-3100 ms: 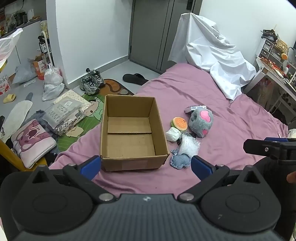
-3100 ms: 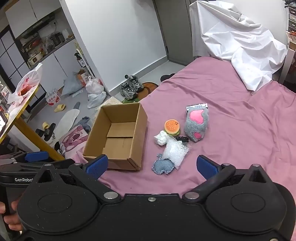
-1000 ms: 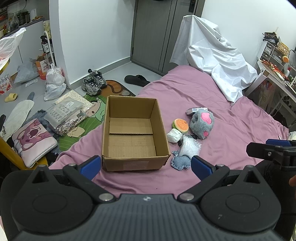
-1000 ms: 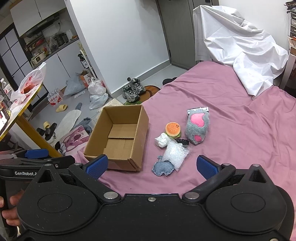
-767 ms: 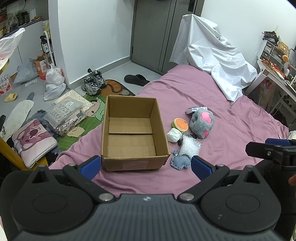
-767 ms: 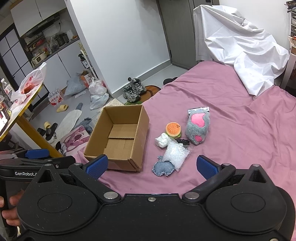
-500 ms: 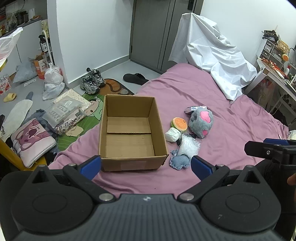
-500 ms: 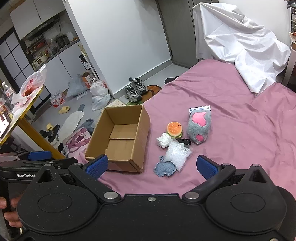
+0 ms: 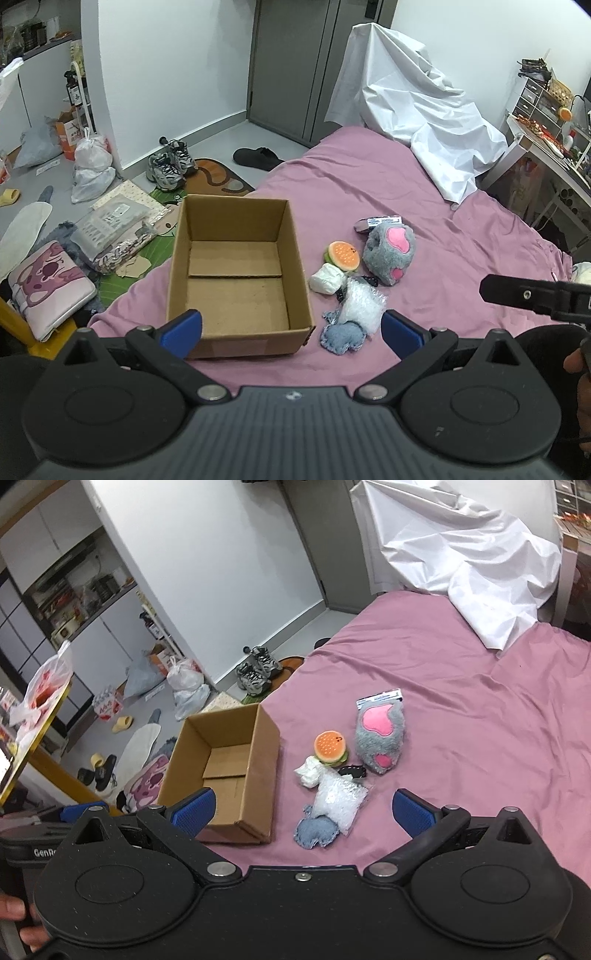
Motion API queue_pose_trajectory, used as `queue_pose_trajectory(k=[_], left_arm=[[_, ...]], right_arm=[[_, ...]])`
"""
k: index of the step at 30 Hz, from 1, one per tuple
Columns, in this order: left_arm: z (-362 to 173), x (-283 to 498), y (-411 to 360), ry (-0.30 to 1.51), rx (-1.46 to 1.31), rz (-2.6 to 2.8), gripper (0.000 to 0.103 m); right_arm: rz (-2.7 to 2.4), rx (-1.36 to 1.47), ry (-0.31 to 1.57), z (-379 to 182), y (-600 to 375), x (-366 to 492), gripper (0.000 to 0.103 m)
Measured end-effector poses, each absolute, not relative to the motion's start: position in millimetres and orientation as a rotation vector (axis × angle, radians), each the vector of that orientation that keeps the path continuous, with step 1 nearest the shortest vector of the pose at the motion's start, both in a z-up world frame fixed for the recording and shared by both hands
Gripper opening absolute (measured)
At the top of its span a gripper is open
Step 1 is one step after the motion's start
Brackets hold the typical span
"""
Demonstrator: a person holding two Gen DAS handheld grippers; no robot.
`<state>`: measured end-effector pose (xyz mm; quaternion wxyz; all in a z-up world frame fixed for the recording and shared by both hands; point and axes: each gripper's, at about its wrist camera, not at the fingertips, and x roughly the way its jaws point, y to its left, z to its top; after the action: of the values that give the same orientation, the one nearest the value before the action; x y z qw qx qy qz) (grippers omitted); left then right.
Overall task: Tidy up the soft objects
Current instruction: 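Reach the right gripper to the grey plush mouse and close on it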
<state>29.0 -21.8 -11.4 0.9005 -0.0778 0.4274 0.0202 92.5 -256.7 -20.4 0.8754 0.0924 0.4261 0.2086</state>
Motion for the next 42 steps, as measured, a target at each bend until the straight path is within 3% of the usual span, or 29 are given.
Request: queue_pose_trajectory(k=[11, 16, 22, 34, 39, 42], left_arm=[[-22.6, 63.0, -43.2, 0.881, -0.183, 0.000, 0.100], [-29.4, 82.3, -52.4, 0.890, -0.195, -0.014, 0.094], [-36.9, 105.5, -60.6, 0.892, -0.224, -0.019, 0.085], [-59.3, 149.4, -55.4, 0.962, -0.321, 0.042, 0.070], [-64.7, 163.6, -59.1, 0.969, -0.324, 0.049, 0.068], [-69.1, 169.4, -60.0, 0.959, -0.314, 0.061, 0.068]], right_arm=[[0.395, 0.307, 0.900, -41.4, -279.3, 123.7, 0.101], [0.393, 0.368, 0.910, -49.6, -287.1, 141.8, 0.097], [0.411, 0.444, 0.923, -58.4, -292.1, 166.5, 0.076], [0.428, 0.510, 0.999, -73.5, -279.9, 220.0, 0.065], [0.436, 0.545, 0.999, -94.2, -277.8, 233.5, 0.064], [0.418, 0.578, 1.041, -113.3, -279.9, 239.1, 0.055]])
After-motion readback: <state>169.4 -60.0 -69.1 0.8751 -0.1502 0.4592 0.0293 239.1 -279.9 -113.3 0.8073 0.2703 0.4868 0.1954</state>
